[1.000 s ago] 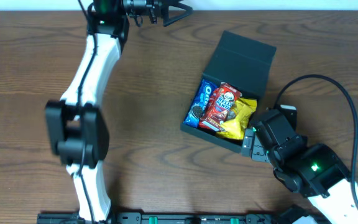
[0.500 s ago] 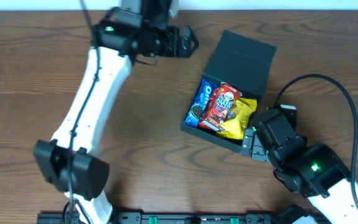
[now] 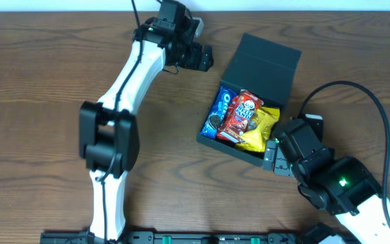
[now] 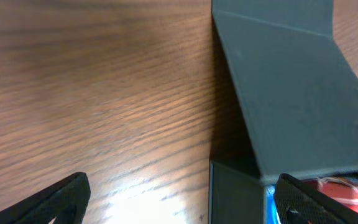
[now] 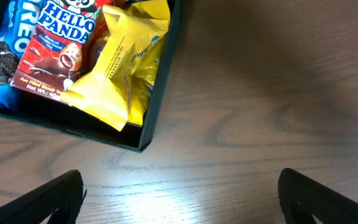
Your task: Pack container
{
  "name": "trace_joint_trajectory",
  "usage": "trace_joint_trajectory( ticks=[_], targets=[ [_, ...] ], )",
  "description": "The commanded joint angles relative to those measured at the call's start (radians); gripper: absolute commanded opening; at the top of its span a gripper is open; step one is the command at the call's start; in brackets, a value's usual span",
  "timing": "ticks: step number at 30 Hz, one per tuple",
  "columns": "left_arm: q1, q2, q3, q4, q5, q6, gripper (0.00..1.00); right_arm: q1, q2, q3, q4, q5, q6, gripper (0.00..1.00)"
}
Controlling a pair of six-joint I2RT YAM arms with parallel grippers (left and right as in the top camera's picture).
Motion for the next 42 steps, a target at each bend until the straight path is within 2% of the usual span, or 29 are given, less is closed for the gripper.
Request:
trace_joint_trajectory(
  ticks=[1, 9, 35, 42],
  targets=[
    [0.01, 0.076, 0.122, -0.014, 0.102, -0.04, 0.95, -0.008, -0.001, 0.01, 0.0, 0.008, -0.011, 0.99],
    [0.0, 0.183, 0.277, 0.008, 0.28, -0.132, 0.95, -0.008, -0.001, 0.01, 0.0, 0.008, -0.011, 0.99],
    [-0.084, 0.321, 0.279, 0.135, 0.271, -0.275, 0.96, -0.008, -0.001, 0.01, 0.0, 0.008, -0.011, 0.99],
    [-0.108, 0.351, 0.279, 0.191, 0.326, -0.307, 0.96, -0.008, -0.001, 0.01, 0.0, 0.008, -0.011, 0.99]
  ],
)
